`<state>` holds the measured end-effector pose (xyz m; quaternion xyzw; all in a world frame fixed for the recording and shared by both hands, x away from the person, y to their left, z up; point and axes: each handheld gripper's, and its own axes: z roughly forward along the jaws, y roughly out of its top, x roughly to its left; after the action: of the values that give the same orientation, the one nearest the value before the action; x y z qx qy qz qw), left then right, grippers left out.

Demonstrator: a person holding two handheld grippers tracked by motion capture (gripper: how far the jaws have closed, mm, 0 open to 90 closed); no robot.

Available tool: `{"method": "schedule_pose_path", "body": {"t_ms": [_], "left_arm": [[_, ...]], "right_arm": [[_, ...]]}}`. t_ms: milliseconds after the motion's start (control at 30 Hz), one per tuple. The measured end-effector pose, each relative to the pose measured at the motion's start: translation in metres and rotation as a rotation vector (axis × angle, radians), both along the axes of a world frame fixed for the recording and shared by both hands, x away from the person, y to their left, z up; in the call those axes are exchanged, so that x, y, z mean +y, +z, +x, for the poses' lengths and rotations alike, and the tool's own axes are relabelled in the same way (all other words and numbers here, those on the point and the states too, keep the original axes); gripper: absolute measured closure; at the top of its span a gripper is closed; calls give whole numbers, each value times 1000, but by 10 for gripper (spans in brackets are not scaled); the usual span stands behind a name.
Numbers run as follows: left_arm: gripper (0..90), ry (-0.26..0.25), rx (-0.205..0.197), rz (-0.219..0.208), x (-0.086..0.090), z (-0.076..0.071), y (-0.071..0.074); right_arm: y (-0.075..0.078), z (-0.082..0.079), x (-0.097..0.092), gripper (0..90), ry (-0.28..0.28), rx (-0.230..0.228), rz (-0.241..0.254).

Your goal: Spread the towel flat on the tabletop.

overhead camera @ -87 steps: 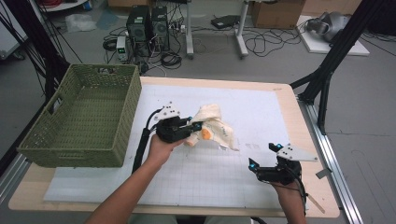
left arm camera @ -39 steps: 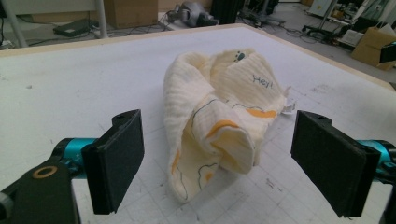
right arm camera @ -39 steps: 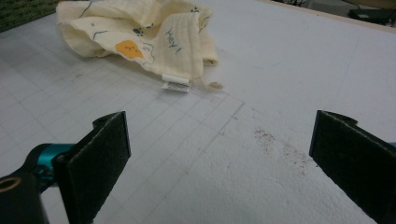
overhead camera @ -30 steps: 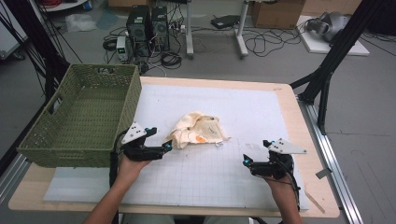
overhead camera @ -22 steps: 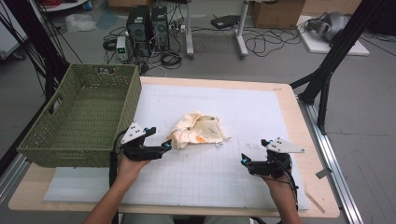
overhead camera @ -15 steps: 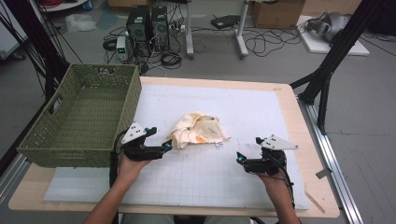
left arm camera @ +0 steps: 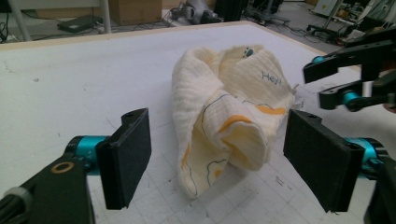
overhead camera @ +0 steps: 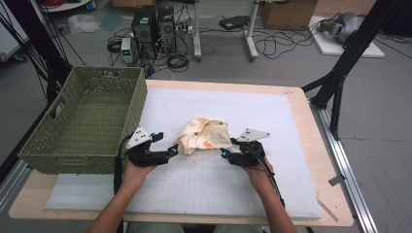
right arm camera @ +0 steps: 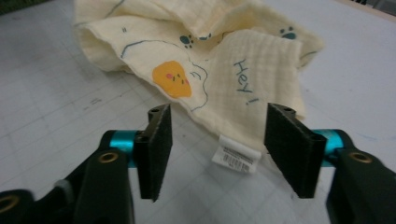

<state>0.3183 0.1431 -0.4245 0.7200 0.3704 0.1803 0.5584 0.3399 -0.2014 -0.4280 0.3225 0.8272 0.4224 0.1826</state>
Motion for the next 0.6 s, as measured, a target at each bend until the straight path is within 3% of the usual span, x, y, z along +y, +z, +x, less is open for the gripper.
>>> {"method": "schedule_pose_path", "body": {"t_ms": [67,133,167,233,267,333,433,567,600], "left_arm": [[267,-5,4,-2,0,0,0],[287,-14,7,1,0,0,-1],[295,-14,7,1,0,0,-1],[308,-16,8,-2,0,1,-1],[308,-19,8,-1,0,1,-1],[331,-17,10,-1,0,1,-2],[334,-14,12,-1,2,2,-2],[337,-5,16,-2,4,2,-2],[337,1,18,-2,4,3,-3]], "right_arm": [[-3,4,5,484,-3,2,-17],[-12,16,16,560,-15,29,-79],[-12,16,16,560,-15,29,-79],[-19,23,19,676,-11,69,-103],[-19,23,19,676,-11,69,-103],[-18,23,17,857,17,84,-92],[-16,18,13,869,47,121,-73],[-11,6,7,869,86,119,-79],[-8,-3,1,869,105,113,-69]]}}
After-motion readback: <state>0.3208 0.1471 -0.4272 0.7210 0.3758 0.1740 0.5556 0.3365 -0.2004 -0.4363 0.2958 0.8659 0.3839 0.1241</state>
